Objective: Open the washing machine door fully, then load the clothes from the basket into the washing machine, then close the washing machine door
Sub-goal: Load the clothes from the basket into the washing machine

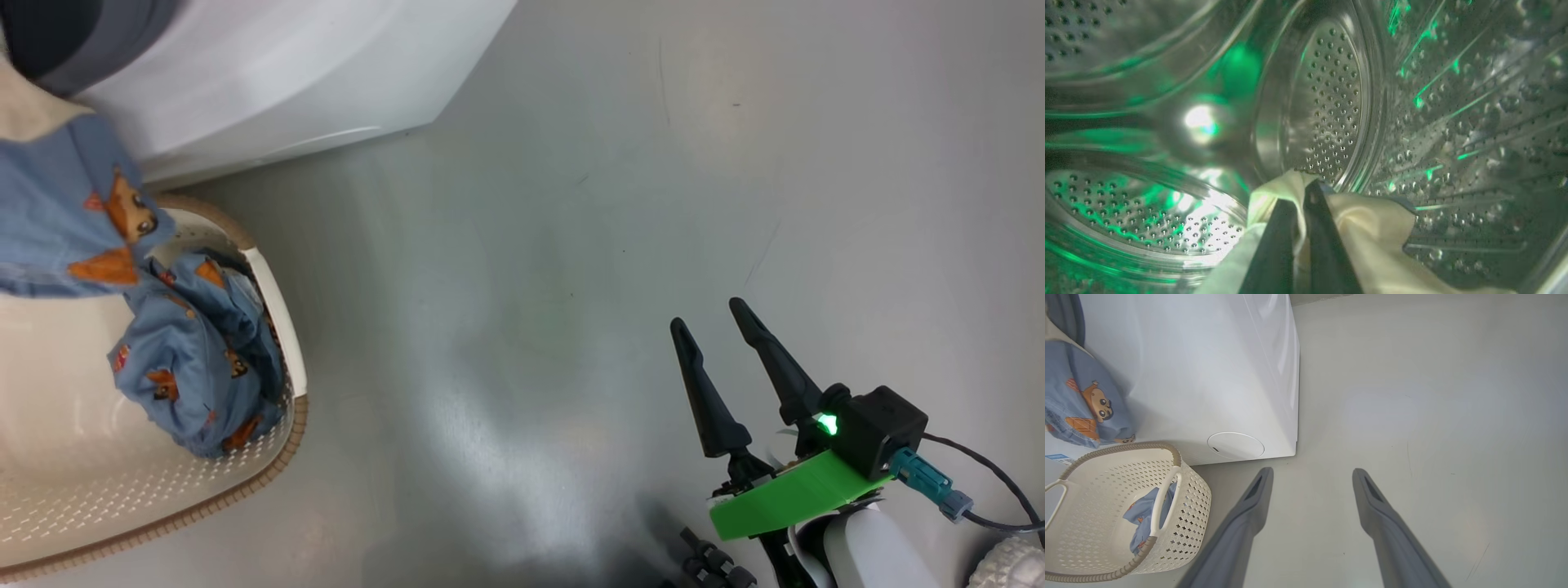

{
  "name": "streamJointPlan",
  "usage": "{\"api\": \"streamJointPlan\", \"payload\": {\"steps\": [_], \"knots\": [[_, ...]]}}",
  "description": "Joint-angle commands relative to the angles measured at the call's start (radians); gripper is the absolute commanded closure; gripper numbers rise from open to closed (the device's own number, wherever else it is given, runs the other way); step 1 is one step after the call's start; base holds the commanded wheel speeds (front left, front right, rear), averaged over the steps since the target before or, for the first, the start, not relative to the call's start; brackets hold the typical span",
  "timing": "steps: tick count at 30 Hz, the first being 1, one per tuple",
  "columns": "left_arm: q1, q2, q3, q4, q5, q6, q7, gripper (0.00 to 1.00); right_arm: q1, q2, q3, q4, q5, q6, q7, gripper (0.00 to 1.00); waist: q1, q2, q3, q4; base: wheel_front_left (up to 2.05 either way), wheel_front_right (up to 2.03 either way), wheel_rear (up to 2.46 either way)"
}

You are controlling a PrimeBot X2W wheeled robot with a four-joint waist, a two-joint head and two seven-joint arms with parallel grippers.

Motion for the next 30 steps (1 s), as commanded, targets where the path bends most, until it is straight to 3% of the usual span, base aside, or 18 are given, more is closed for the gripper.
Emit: {"api": "streamJointPlan", "payload": {"steps": [1, 3, 4, 17, 30], "knots": [[0.026, 0.041, 0.020, 0.000, -0.018, 0.008, -0.005, 1.00, 0.000, -0.005, 0.024, -0.013, 0.019, 0.001, -0.005, 0.00, 0.0000, 0.0000, -0.005, 0.002, 0.00, 0.00, 0.00], [0.035, 0.033, 0.026, 0.035, -0.032, 0.008, -0.005, 0.44, -0.001, -0.005, 0.023, -0.011, 0.019, 0.001, -0.005, 0.00, 0.0000, 0.0000, -0.010, 0.005, 0.00, 0.00, 0.00], [0.039, 0.029, 0.032, 0.069, -0.042, 0.010, -0.005, 0.00, -0.001, -0.005, 0.024, -0.010, 0.018, 0.001, -0.005, 0.00, 0.0000, 0.0000, -0.014, 0.006, 0.00, 0.00, 0.00], [0.020, -0.015, 0.038, 0.257, -0.085, 0.012, -0.005, 0.00, -0.003, -0.005, 0.015, -0.005, 0.010, 0.001, -0.005, 0.00, 0.0000, 0.0000, -0.048, 0.032, 0.00, 0.00, 0.00], [0.094, -0.075, 0.051, 0.234, -0.123, 0.022, -0.005, 0.00, -0.018, -0.005, -0.021, -0.005, -0.002, 0.001, -0.005, 0.00, 0.0000, 0.0000, -0.090, 0.084, 0.00, 0.00, 0.00]]}}
